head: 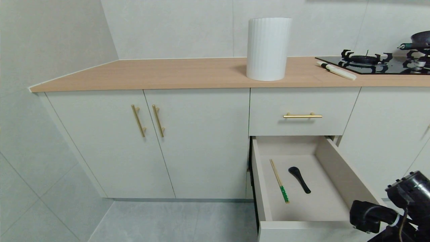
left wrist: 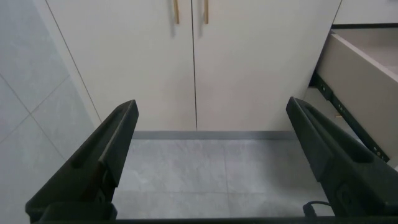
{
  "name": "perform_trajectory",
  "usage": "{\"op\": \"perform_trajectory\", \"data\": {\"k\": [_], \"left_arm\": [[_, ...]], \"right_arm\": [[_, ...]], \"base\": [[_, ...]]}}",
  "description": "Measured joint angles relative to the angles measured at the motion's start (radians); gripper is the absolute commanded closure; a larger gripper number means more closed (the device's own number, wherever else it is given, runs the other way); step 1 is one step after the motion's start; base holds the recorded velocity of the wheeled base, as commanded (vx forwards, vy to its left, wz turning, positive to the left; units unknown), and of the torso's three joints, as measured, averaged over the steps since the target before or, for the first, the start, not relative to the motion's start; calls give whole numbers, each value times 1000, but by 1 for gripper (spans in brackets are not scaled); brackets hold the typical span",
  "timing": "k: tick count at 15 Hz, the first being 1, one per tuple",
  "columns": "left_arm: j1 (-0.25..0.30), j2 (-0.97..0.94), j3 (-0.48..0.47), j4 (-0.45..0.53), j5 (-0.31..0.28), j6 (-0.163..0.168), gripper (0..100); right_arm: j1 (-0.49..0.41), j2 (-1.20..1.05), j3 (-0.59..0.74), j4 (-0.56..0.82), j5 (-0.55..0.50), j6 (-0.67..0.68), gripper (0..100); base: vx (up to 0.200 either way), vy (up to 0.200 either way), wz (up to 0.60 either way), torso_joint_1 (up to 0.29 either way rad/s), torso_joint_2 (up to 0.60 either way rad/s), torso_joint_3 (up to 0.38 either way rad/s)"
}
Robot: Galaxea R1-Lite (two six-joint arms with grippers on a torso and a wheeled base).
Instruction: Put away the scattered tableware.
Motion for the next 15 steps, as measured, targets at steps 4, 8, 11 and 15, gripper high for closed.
{"op": "perform_trajectory", "data": {"k": [4,8,11,15], "left_arm": [[0,0,0,0,0,0,0],[0,0,0,0,0,0,0],[0,0,0,0,0,0,0],[0,0,0,0,0,0,0]], "right_arm": [[-4,151,-53,-51,-107,188,0],[-1,272,-144,-50,-196,383,0],[-1,336,-209,-89,-231,486,0],[-1,412,-219,-324,-324,569,0]], "base": [[0,0,0,0,0,0],[0,0,0,0,0,0],[0,0,0,0,0,0],[0,0,0,0,0,0]]}}
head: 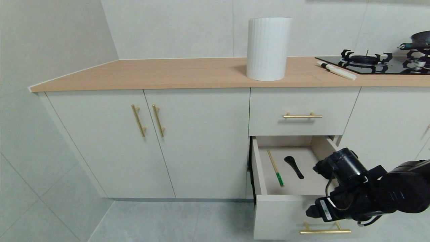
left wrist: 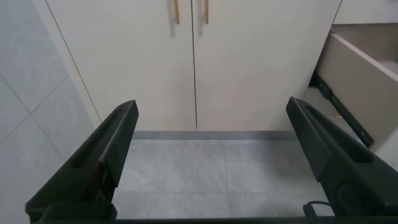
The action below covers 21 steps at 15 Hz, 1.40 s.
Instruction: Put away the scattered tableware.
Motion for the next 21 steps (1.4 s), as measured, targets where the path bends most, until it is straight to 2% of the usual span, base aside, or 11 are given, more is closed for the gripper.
{"op": "perform_trajectory", "data": {"k": [4,9,11,21], "left_arm": [[0,0,0,0,0,0,0],[0,0,0,0,0,0,0],[0,0,0,0,0,0,0],[0,0,0,0,0,0,0]], "right_arm": [[-12,78,2,-210,-81,41,0],[-81,208,-4,-611,-105,39,0],[-116,273,-34,-712,-108,24,0],[-188,499,-291,-799,-105,25,0]], "base": [[0,0,0,0,0,0],[0,0,0,0,0,0],[0,0,0,0,0,0],[0,0,0,0,0,0]]}}
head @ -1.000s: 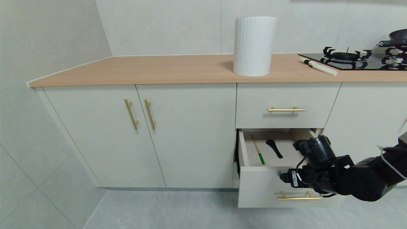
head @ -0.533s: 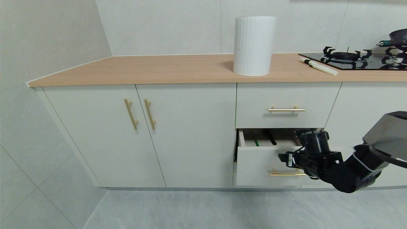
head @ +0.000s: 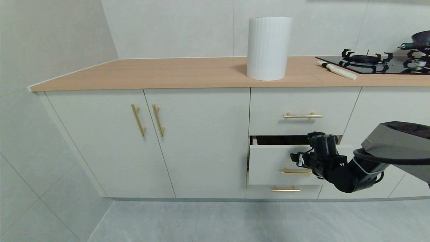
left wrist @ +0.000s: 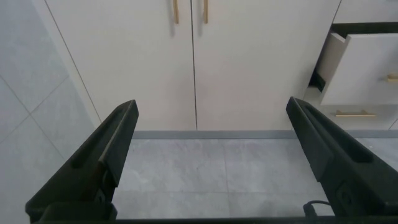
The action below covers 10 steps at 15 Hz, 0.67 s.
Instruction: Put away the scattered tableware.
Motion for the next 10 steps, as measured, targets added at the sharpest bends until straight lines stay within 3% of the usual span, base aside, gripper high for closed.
{"op": "perform_trajectory", "data": {"k": [4,10], "left_arm": [[0,0,0,0,0,0,0],[0,0,0,0,0,0,0]], "right_arm": [[-29,106,-87,-108,-1,-2,0],[-74,209,-262,-107,-12,111,0]], "base": [[0,0,0,0,0,0],[0,0,0,0,0,0]]}}
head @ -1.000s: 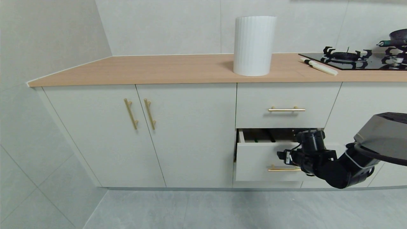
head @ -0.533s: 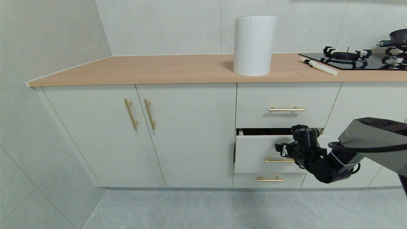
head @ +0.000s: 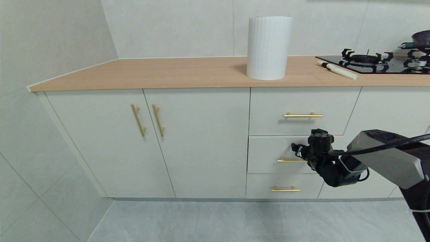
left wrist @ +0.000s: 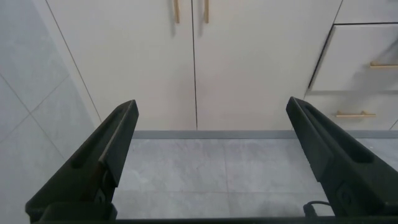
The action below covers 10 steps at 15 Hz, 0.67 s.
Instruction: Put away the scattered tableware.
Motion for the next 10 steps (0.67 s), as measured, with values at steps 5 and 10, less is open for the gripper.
{"op": "perform_trajectory", "data": {"k": [5,10], "left_arm": [[0,0,0,0,0,0,0],[0,0,0,0,0,0,0]], "right_arm": [[-20,55,-94,8,-4,30,0],[-29,27,-22,-14,-19,36,0]], "base": [[0,0,0,0,0,0],[0,0,0,0,0,0]]}}
